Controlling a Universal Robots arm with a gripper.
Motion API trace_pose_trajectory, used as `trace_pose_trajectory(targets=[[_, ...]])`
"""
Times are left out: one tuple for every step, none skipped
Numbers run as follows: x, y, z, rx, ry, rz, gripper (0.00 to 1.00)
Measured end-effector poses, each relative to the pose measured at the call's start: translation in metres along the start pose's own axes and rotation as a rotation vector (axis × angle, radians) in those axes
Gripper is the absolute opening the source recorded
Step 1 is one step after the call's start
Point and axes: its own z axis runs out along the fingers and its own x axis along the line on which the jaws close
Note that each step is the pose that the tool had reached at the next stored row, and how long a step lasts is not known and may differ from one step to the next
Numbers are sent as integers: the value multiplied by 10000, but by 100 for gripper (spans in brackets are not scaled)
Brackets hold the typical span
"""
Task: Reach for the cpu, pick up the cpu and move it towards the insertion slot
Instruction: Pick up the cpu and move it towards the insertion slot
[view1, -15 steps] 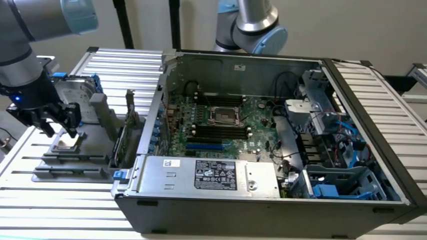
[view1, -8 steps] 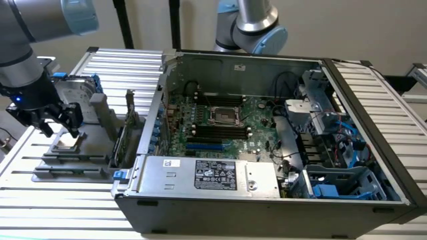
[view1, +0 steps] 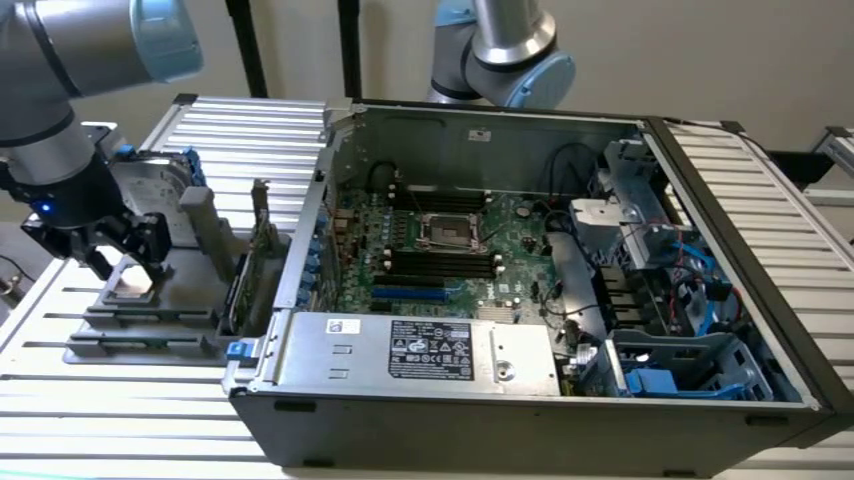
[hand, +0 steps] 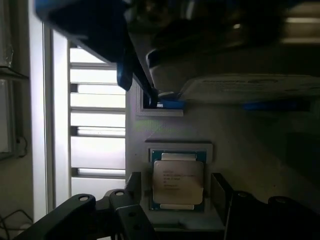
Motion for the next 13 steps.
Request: trace_pose_trajectory(targets=[[-8,0,6,-7,0,1,67],[-10,1,13,-16,-3,1,67],[-10,1,17,-20,-2,3,67],[-12,1,21,-24,-1,3,67],[-14,0,26,-28,-2,5,67],[-16,0,31,-33,-3,7,67],[-17,0,37,-37,-3,8,67],[-17,0,43,-39,-3,9,67],[-17,0,49,-43,-2,11,67],[-17,0,55,-46,-2,11,67],[-18,0,61,-47,-3,13,67],[-17,0,66,-48,-2,17,67],[-17,0,71,-49,-2,22,67]])
